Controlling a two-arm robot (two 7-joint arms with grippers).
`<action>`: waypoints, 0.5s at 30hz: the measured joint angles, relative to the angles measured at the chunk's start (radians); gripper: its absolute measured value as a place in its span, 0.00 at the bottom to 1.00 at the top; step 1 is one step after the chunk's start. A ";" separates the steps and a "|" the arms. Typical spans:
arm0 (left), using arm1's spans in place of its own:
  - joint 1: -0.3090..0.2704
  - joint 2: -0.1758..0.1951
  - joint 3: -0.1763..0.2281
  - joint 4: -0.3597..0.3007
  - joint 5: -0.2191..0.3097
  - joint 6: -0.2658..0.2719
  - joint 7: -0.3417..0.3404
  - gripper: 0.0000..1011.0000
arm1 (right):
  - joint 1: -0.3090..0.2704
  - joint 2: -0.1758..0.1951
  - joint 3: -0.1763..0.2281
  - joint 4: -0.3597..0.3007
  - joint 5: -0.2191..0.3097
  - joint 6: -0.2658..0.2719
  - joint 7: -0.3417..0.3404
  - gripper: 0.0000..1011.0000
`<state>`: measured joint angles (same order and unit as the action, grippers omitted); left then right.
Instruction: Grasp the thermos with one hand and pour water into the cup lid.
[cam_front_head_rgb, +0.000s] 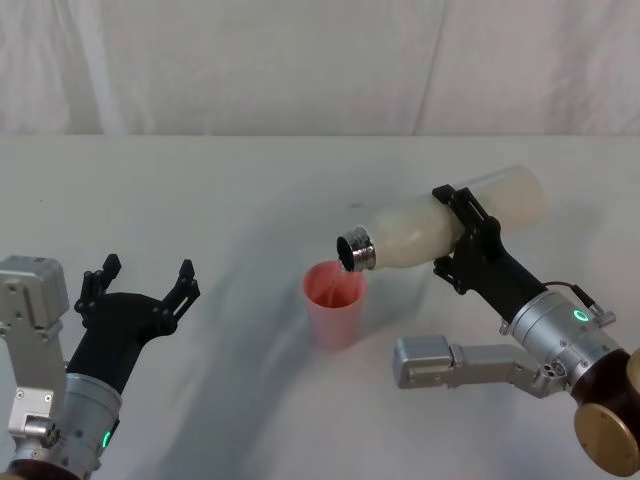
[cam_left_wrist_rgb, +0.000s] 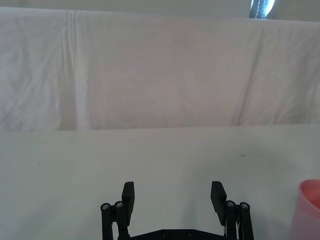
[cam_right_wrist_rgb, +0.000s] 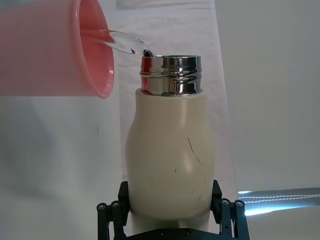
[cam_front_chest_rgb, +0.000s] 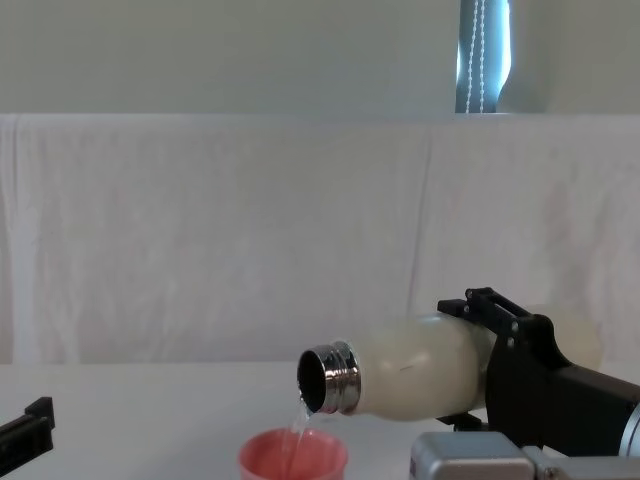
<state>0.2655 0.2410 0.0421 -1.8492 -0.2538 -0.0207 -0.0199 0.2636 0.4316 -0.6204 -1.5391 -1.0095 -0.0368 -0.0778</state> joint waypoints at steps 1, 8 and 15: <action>0.000 0.000 0.000 0.000 0.000 0.000 0.000 0.99 | 0.000 0.000 0.000 0.000 0.000 0.000 0.000 0.94; 0.000 0.000 0.000 0.000 0.000 0.000 0.000 0.99 | 0.004 0.001 0.001 0.000 0.005 -0.001 0.002 0.94; 0.000 0.000 0.000 0.000 0.000 0.000 0.000 0.99 | 0.007 0.001 0.002 0.001 0.006 -0.002 0.005 0.94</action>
<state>0.2655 0.2409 0.0422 -1.8492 -0.2538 -0.0208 -0.0199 0.2709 0.4325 -0.6188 -1.5385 -1.0031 -0.0389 -0.0724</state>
